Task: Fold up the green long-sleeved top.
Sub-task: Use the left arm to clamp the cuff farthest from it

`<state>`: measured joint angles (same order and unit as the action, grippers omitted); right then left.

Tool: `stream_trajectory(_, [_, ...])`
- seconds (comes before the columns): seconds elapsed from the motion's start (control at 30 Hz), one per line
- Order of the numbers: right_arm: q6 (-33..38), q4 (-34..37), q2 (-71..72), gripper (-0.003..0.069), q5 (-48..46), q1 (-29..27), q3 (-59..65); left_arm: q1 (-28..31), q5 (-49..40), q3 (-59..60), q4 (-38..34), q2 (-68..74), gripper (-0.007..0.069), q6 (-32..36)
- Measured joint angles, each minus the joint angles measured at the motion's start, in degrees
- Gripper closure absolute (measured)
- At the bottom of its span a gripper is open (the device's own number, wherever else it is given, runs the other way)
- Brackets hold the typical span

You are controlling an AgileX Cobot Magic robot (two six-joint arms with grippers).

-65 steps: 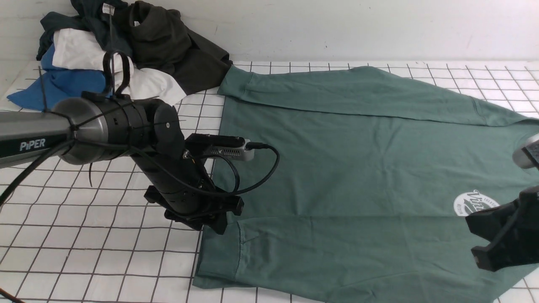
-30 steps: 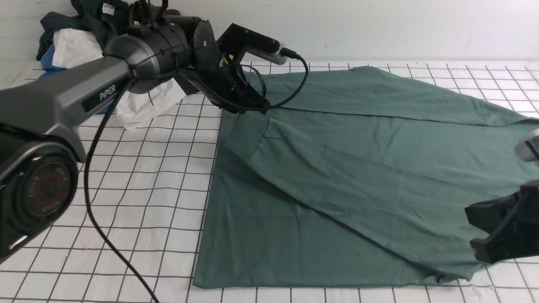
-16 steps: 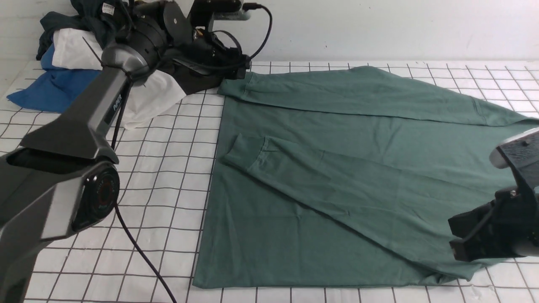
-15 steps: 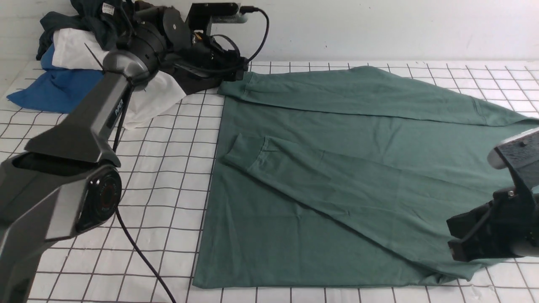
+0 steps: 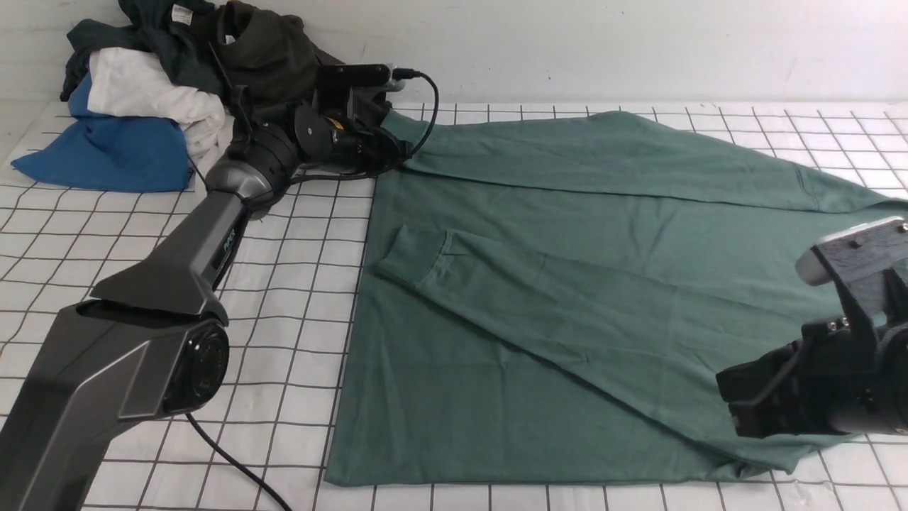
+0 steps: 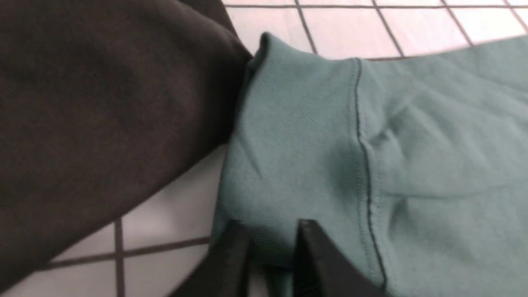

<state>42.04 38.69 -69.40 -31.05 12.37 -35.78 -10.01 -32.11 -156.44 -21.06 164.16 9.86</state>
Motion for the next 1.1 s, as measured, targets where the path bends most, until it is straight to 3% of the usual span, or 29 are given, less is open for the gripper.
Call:
stream_trajectory(0.07, [2.04, 1.42, 0.00, 0.0669, -0.13, 0.00, 0.00, 0.00, 0.40, -0.31, -0.88, 0.20, 0.0592, 1.61])
stream_trajectory(0.2, [5.33, 2.69, 0.00, 0.0669, -1.17, 0.00, -0.06, 0.02, -0.12, -2.11, -1.32, -0.38, 0.0629, 5.11])
stream_trajectory(0.47, [7.54, 2.37, 0.00, 0.0669, -2.59, 0.00, -0.06, 0.06, -11.85, -6.12, -1.99, -6.41, 0.0631, 6.93])
stream_trajectory(0.63, [7.59, 2.26, 0.00, 0.0669, -2.33, 0.00, -0.06, 0.01, -12.36, -6.43, -2.89, -6.53, 0.0624, 6.67])
stream_trajectory(0.73, [7.59, 2.26, 0.00, 0.0669, -1.50, 0.00, -0.06, 0.01, -6.87, -6.43, -2.95, -3.84, 0.0553, 7.73])
stream_trajectory(0.9, [7.59, 3.35, 0.00, 0.0669, -1.95, 0.00, -0.06, -0.16, 1.87, -6.27, -4.66, 3.01, 0.0252, 10.13])
stream_trajectory(0.93, [7.59, 4.07, 0.00, 0.0669, -2.13, 0.00, -0.06, -0.23, 2.45, -6.20, -4.90, 3.83, 0.0223, 10.17])
stream_trajectory(1.03, [7.59, 5.72, 0.00, 0.0669, -2.26, 0.00, -0.06, -0.41, 3.77, -6.20, -4.96, 5.20, 0.0223, 10.66])
stream_trajectory(1.1, [7.59, 7.36, 0.00, 0.0669, -2.26, 0.00, -0.06, -0.53, 5.21, -6.35, -5.21, 5.70, 0.0330, 10.67])
